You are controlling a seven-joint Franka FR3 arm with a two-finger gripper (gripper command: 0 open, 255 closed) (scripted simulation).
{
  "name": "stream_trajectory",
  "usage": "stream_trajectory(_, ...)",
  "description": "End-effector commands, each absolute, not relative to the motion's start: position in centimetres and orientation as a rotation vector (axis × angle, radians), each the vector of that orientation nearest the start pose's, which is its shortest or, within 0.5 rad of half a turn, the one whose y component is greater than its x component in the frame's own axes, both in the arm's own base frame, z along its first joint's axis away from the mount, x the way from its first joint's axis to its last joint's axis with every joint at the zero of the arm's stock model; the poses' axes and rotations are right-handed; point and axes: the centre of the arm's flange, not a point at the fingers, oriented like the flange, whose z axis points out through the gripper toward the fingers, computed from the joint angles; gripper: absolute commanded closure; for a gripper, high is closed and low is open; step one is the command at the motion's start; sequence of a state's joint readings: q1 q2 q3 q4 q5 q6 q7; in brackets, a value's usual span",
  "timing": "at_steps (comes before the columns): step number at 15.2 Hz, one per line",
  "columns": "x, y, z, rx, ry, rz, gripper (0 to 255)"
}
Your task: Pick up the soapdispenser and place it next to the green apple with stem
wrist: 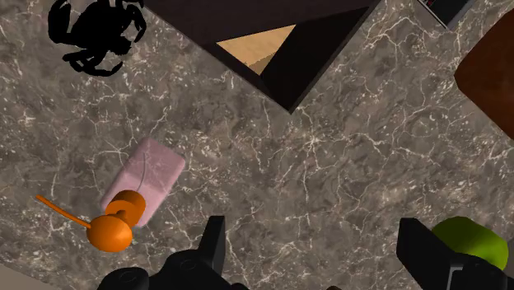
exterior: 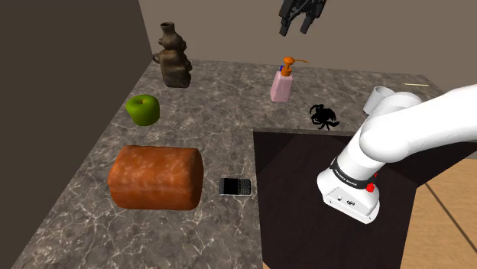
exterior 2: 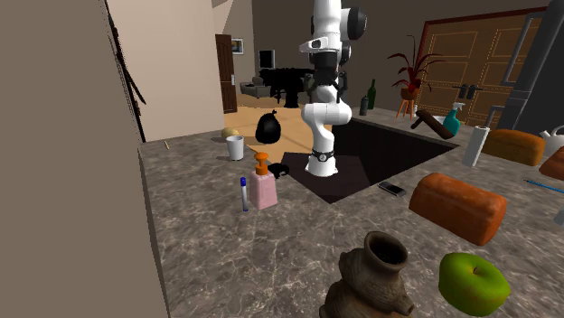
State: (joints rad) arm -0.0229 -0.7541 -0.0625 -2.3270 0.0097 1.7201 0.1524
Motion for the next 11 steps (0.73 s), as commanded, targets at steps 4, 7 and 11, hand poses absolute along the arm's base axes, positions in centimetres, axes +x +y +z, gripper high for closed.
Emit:
stream_trajectory(4, 33.7, -6.6, 58.6, -3.059, 0.290, -0.211, 0)
stream_trajectory(7, 34.6, -9.9, 56.3, -3.061, 0.236, -0.201, 0)
stream_trajectory(11, 35.9, -14.2, 53.3, -3.063, 0.163, -0.187, 0)
